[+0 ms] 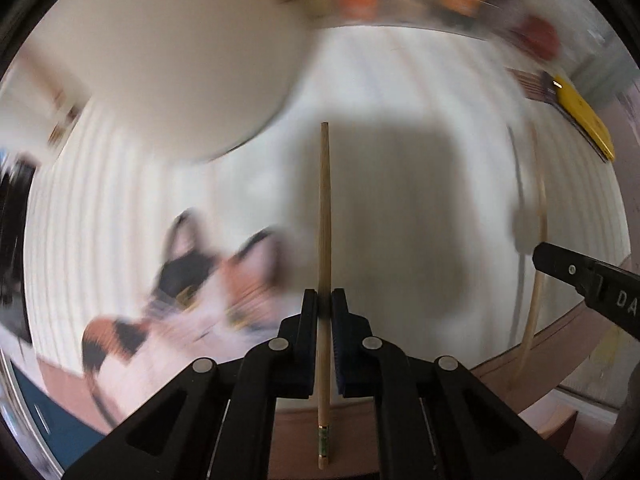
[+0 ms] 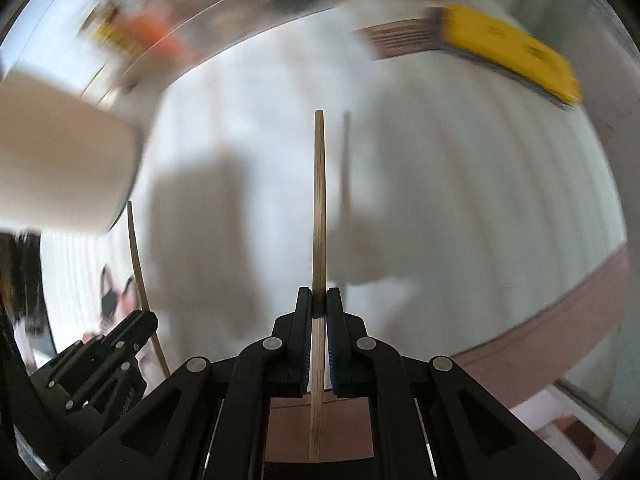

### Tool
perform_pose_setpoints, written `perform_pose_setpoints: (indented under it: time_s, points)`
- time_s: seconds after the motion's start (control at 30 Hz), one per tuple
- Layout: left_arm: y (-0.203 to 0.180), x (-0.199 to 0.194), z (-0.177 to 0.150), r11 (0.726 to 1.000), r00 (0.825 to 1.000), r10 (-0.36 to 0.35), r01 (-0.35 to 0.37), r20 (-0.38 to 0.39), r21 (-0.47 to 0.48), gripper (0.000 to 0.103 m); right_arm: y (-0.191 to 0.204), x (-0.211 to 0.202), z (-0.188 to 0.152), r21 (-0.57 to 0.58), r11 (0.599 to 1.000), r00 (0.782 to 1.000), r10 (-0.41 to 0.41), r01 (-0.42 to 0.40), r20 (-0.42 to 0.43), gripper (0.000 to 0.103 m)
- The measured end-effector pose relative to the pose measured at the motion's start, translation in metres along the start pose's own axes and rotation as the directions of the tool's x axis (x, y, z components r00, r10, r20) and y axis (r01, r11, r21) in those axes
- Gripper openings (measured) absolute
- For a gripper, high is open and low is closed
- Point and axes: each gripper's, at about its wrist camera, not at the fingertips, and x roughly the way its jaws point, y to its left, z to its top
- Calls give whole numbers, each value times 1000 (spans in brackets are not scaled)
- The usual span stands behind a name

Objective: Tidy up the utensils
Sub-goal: 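Lift both light chopsticks and carry them over the beige holder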

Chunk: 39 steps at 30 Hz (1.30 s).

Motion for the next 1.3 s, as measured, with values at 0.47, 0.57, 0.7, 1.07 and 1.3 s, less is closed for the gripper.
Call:
perform_pose_setpoints:
  time_s: [0.47, 0.57, 0.7, 1.07, 1.3]
  points:
    - [121, 18, -37, 974, 998, 8, -21, -56, -227, 9, 137, 55, -10, -290, 952, 987, -127, 93, -101, 8]
    - [123, 18, -33, 975, 998, 12, -26, -62, -221, 10, 143, 58, -7, -277, 955, 984, -144, 110, -105, 8]
    - [107, 12, -30, 978, 998, 9, -21, -60, -209, 12, 154, 66, 2, -269, 954, 982, -166, 136, -92, 8]
    - [104, 18, -24, 983, 999, 7, -17, -52, -182, 12, 166, 73, -1, -250, 951, 976, -204, 180, -73, 8]
    - [112, 29, -27, 986, 999, 5, -14, -53, -167, 12, 163, 72, 0, -250, 948, 975, -217, 197, -56, 8]
